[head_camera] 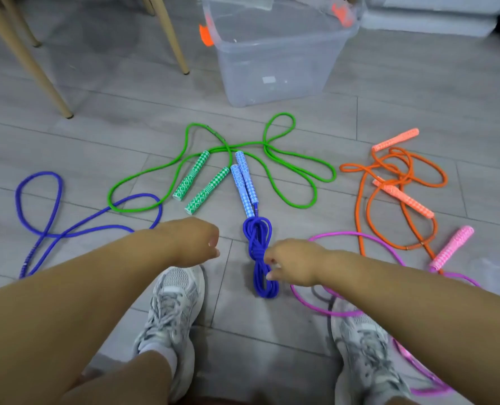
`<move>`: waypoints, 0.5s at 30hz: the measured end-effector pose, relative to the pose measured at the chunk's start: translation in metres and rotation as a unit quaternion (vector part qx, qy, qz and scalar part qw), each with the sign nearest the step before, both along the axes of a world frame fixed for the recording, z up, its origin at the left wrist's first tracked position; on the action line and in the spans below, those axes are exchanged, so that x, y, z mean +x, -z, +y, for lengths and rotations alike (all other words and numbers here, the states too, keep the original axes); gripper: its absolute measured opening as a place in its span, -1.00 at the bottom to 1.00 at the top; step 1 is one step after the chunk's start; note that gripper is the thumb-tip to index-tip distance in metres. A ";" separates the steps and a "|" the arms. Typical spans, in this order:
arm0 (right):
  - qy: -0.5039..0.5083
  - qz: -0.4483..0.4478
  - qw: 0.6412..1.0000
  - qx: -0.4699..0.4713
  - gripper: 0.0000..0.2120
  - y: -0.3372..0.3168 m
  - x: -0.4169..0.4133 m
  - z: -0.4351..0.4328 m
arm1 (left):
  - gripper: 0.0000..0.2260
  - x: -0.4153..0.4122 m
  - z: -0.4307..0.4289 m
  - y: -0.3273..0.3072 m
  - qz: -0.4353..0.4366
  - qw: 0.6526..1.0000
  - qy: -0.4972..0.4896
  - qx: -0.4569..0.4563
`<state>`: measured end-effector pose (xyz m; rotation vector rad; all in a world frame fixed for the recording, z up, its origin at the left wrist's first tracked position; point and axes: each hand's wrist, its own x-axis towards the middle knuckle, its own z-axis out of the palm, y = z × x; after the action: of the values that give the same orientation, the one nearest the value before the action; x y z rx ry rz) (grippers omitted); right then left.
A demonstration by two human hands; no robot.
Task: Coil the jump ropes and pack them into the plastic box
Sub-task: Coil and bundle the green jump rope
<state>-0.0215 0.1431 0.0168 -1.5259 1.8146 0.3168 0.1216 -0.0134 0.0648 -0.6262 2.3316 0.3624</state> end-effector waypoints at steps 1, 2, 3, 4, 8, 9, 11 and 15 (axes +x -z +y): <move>0.014 0.008 1.000 -0.019 -0.70 -0.008 -0.010 -0.005 | -0.74 -0.001 -0.004 0.002 -0.009 1.000 0.004 -0.004; 0.027 0.019 0.999 -0.032 -0.68 -0.016 -0.019 -0.009 | -0.74 -0.002 -0.009 0.005 -0.017 1.000 0.006 -0.008; 0.038 0.027 0.998 -0.042 -0.66 -0.023 -0.028 -0.012 | -0.73 -0.004 -0.015 0.008 -0.024 1.000 0.007 -0.012; 0.048 0.034 0.997 -0.049 -0.65 -0.028 -0.036 -0.015 | -0.73 -0.006 -0.022 0.012 -0.032 0.999 0.007 -0.018; 0.079 0.069 0.993 -0.053 -0.63 -0.033 -0.065 -0.018 | -0.71 -0.016 -0.045 0.034 -0.072 0.996 0.020 -0.042; 0.084 0.077 0.993 -0.044 -0.62 -0.032 -0.069 -0.017 | -0.70 -0.019 -0.050 0.044 -0.075 0.996 0.022 -0.044; 0.091 0.091 0.991 -0.022 -0.61 -0.029 -0.076 -0.016 | -0.69 -0.026 -0.058 0.065 -0.071 0.996 0.021 -0.045; 0.097 0.106 0.990 0.006 -0.62 -0.017 -0.086 -0.019 | -0.65 -0.046 -0.076 0.098 -0.028 0.995 0.043 -0.082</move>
<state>-0.1074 0.1238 0.0337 -1.3352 2.1040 0.4074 0.0752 -0.0894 -0.0332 -0.6033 2.3421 0.1120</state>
